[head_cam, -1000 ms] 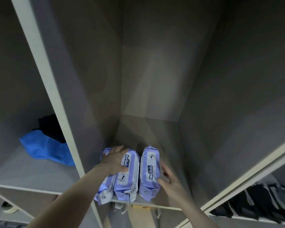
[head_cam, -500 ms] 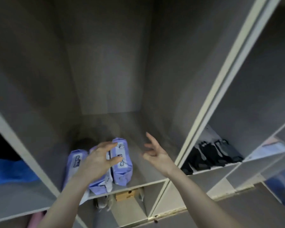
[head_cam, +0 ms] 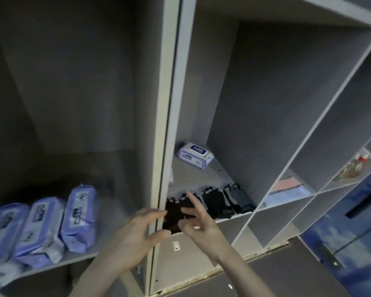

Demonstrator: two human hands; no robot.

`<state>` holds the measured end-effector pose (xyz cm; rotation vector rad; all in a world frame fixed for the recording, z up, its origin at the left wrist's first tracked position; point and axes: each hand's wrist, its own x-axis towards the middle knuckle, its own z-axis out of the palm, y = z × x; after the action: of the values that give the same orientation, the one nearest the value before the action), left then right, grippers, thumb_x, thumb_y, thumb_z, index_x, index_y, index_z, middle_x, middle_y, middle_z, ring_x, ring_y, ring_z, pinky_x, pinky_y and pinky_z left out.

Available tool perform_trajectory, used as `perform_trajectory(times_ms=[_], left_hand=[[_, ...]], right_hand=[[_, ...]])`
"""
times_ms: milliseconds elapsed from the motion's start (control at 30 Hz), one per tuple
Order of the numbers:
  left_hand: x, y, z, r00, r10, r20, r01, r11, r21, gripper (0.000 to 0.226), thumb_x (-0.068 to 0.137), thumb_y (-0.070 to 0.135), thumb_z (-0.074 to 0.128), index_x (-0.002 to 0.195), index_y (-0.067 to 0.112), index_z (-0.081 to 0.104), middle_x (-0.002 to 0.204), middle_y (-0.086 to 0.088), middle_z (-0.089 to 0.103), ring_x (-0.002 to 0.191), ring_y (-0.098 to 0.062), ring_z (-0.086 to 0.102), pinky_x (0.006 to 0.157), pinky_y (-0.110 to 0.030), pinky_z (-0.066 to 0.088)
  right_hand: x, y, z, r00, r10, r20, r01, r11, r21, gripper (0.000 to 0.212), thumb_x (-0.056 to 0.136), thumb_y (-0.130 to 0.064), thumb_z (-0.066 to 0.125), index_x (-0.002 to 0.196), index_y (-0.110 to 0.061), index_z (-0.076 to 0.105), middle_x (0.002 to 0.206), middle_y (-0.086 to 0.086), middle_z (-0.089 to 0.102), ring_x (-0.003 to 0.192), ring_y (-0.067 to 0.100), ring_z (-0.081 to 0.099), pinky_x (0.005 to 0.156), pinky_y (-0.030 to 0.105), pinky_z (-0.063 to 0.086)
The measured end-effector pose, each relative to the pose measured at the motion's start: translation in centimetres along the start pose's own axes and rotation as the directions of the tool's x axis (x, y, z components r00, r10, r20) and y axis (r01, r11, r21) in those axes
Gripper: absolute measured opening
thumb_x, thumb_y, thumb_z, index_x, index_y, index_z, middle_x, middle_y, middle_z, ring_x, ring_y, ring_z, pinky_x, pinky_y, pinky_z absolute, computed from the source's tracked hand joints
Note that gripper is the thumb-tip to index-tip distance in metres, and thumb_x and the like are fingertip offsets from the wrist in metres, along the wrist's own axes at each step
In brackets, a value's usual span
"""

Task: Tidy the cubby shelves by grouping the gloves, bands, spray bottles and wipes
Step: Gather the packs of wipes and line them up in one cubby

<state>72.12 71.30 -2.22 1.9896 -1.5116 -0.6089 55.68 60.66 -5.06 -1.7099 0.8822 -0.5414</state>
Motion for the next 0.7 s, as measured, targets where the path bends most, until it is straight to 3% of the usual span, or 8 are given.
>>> perform_trajectory(times_ms=[300, 433, 567, 700], left_hand=[[4.9, 5.9, 9.5, 0.995, -0.096, -0.004, 0.096, 0.995, -0.027, 0.051, 0.090, 0.049, 0.056, 0.138, 0.037, 0.045, 0.143, 0.016, 0.042, 0.129, -0.004, 0.043, 0.107, -0.029, 0.037], [6.8, 6.1, 10.7, 0.988, -0.156, -0.019, 0.156, 0.988, -0.009, 0.050, 0.090, 0.046, 0.058, 0.137, 0.035, 0.047, 0.143, 0.015, 0.043, 0.128, -0.005, 0.045, 0.105, -0.028, 0.039], [9.6, 5.5, 10.7, 0.974, -0.208, -0.084, 0.210, 0.978, 0.012, 0.048, 0.089, 0.044, 0.059, 0.135, 0.035, 0.049, 0.140, 0.015, 0.047, 0.124, -0.006, 0.049, 0.099, -0.026, 0.041], [13.0, 4.2, 11.5, 0.965, -0.251, -0.081, 0.257, 0.963, 0.079, 0.048, 0.090, 0.043, 0.058, 0.136, 0.032, 0.049, 0.139, 0.010, 0.049, 0.124, -0.011, 0.050, 0.098, -0.028, 0.042]], right_hand=[[-0.4, 6.0, -12.7, 0.994, 0.092, 0.058, -0.087, 0.992, -0.092, 0.071, 0.092, -0.014, 0.062, 0.144, -0.045, 0.026, 0.128, 0.001, 0.055, 0.109, 0.020, 0.063, 0.098, 0.025, 0.045], [1.4, 7.5, -14.5, 0.988, 0.122, 0.093, -0.114, 0.989, -0.090, 0.070, 0.092, -0.016, 0.062, 0.143, -0.047, 0.025, 0.128, -0.002, 0.054, 0.106, 0.013, 0.063, 0.083, 0.009, 0.045], [4.7, 8.1, -14.8, 0.983, 0.126, 0.134, -0.112, 0.988, -0.107, 0.071, 0.092, -0.018, 0.062, 0.146, -0.045, 0.022, 0.128, -0.002, 0.052, 0.107, 0.012, 0.063, 0.086, 0.013, 0.046], [8.4, 9.1, -15.4, 0.977, 0.147, 0.155, -0.127, 0.983, -0.130, 0.072, 0.091, -0.019, 0.062, 0.145, -0.047, 0.023, 0.128, -0.003, 0.051, 0.106, 0.008, 0.061, 0.076, 0.009, 0.049]])
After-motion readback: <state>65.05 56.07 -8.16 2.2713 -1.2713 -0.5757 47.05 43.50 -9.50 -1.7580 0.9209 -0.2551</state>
